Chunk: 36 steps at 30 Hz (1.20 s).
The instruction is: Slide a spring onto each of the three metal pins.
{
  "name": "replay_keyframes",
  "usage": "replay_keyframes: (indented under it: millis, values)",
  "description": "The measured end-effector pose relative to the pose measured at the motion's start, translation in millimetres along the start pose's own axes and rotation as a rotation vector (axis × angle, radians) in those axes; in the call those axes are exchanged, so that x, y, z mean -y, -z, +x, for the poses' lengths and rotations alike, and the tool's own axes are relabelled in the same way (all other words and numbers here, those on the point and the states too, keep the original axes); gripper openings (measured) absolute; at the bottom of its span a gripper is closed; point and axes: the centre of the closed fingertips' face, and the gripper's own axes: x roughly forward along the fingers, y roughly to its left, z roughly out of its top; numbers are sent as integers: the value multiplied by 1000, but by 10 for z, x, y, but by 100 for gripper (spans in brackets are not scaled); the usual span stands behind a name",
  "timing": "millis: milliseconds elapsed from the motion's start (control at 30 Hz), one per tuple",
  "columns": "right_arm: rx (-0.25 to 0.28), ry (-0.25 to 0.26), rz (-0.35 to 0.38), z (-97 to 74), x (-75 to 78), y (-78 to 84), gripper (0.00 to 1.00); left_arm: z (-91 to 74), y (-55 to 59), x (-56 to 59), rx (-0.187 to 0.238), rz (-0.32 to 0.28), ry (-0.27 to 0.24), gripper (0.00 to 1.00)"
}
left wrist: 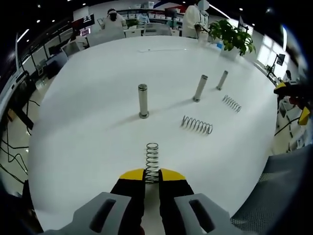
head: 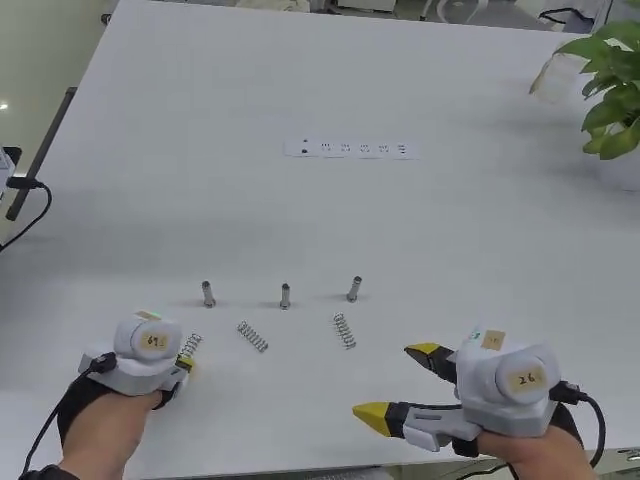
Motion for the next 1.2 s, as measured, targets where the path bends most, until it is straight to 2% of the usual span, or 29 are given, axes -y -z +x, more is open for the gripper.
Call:
replay_keyframes:
  millis: [167,400,667,767,900,1000,1100,1200]
  values:
    - [0,2,6,-14,-5,32,65,-58,5,13,6,29,28,2]
    - [2,-1,5,-7,-23,33,64,-167,-51,74,30,51,73,2]
    - [3,-15,-5,16,-53,21,63,-265,5,168,29,95,115,2]
    - [1,-21,-9,24,-65,24,63,-313,-4,224,31,114,134,2]
    - [-6,-38,-22,47,-109,28,63,-376,-56,343,41,181,168,2]
    - [-10,-46,-32,62,-127,24,62,-411,-110,449,56,188,214,2]
    - [-13,-60,-41,76,-162,11,62,-418,-130,487,58,211,214,2]
    - [-21,-75,-62,94,-198,2,61,-456,-173,594,67,256,237,2]
